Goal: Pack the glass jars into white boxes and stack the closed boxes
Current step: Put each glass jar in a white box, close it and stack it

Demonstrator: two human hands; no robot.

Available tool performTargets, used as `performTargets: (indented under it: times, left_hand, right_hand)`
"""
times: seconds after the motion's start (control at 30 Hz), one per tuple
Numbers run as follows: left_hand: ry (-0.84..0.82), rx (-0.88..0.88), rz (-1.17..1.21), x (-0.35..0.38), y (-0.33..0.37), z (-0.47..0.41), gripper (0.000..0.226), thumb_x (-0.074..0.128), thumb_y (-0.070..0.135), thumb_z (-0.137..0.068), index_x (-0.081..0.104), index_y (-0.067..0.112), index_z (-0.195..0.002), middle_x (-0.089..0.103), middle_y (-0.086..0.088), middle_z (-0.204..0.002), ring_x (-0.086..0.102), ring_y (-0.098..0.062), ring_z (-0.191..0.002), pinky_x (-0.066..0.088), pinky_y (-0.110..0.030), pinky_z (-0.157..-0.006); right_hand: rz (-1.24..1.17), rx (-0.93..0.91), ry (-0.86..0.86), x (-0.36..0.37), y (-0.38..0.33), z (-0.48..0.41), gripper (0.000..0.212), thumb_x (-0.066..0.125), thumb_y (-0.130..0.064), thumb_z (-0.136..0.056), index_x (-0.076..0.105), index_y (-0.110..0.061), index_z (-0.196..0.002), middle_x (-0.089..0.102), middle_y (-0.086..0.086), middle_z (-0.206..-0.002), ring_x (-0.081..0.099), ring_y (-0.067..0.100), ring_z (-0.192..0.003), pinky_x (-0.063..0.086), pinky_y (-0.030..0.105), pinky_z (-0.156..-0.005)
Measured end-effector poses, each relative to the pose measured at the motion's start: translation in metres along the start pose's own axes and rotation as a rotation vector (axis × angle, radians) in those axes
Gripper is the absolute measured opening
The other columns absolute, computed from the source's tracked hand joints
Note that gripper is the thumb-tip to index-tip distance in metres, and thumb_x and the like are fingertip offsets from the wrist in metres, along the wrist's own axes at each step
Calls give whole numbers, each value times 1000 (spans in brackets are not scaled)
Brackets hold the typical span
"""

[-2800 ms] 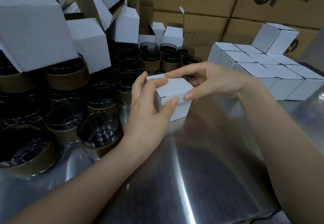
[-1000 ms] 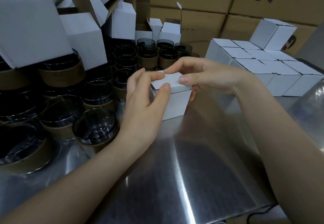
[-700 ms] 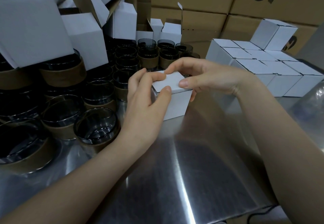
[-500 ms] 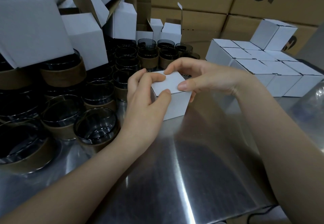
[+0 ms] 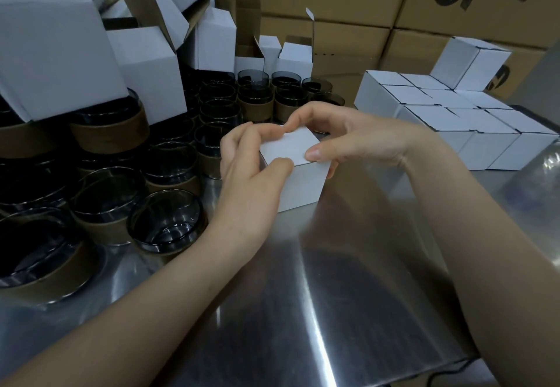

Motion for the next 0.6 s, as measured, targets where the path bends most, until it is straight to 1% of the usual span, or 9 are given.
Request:
performTargets:
  times: [0.1, 0.17, 0.23, 0.3, 0.33, 0.4, 0.47, 0.53, 0.6]
  left_hand:
    - [-8, -5, 19, 0, 0, 0, 35, 49, 30, -70, 56, 41, -103, 35, 27, -117, 37, 23, -95, 33, -13, -84]
    - [-11, -5, 25, -1, 0, 1, 36, 49, 30, -70, 55, 41, -104, 35, 27, -117, 37, 20, -99, 33, -14, -86]
    - [-13, 1, 16, -1, 1, 1, 35, 49, 31, -71, 54, 41, -105, 35, 24, -119, 37, 17, -105, 33, -15, -90]
    - [-14, 7, -8, -2, 1, 3, 36, 49, 32, -73, 52, 40, -109, 35, 16, -128, 35, 6, -120, 34, -23, -102]
    - [-15, 9, -26, -2, 1, 4, 37, 49, 33, -75, 51, 38, -111, 33, 13, -133, 33, -1, -127, 34, -28, -107]
    - [-12, 27, -58, -3, 1, 6, 39, 49, 34, -77, 47, 35, -117, 32, 8, -138, 31, -7, -132, 32, -34, -112]
    - [-1, 46, -59, -4, 2, 7, 39, 51, 33, -80, 45, 33, -118, 33, 5, -138, 32, -5, -132, 32, -32, -112]
    - [3, 57, -48, -4, 1, 7, 37, 57, 30, -86, 44, 31, -121, 35, 5, -136, 36, -1, -126, 35, -31, -110]
    - [-4, 48, -9, -3, 0, 8, 39, 59, 30, -90, 43, 30, -126, 37, 5, -136, 41, -2, -124, 40, -37, -107]
  right_hand:
    - [74, -10, 36, 1, -5, 2, 47, 72, -39, -69, 59, -37, -114, 56, 1, -126, 63, 22, -106, 54, 53, -89]
    - [106, -13, 42, 2, -9, 4, 52, 75, -41, -66, 58, -36, -115, 56, -3, -124, 62, 26, -106, 53, 57, -90]
    - [155, -2, 46, 3, -14, 6, 59, 80, -44, -62, 57, -36, -115, 59, -15, -113, 61, 28, -95, 54, 49, -84]
    - [262, -7, 68, 5, -20, 6, 63, 83, -44, -61, 55, -36, -116, 57, -24, -104, 60, 24, -91, 54, 36, -76]
    - [315, -18, 81, 6, -22, 5, 62, 85, -41, -63, 54, -35, -117, 56, -23, -105, 60, 18, -89, 53, 29, -73]
    - [405, -46, 107, 10, -26, 3, 61, 87, -32, -68, 52, -33, -119, 54, -18, -110, 57, 1, -86, 48, 18, -71]
    - [467, -54, 135, 11, -28, 2, 60, 86, -28, -71, 52, -32, -120, 53, -17, -113, 54, -5, -86, 45, 13, -71]
    - [499, -45, 159, 10, -30, 3, 58, 85, -29, -71, 53, -32, -120, 54, -17, -113, 53, -7, -87, 43, 12, -71]
    - [501, -31, 191, 7, -32, 6, 55, 86, -29, -70, 57, -31, -117, 56, -16, -111, 53, -9, -83, 42, 11, -69]
Point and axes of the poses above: each hand's wrist, its own z-axis away from the middle knuckle, its own x-axis out of the palm, y = z × x, the point moved 5 cm from there along -z, towards the middle knuckle
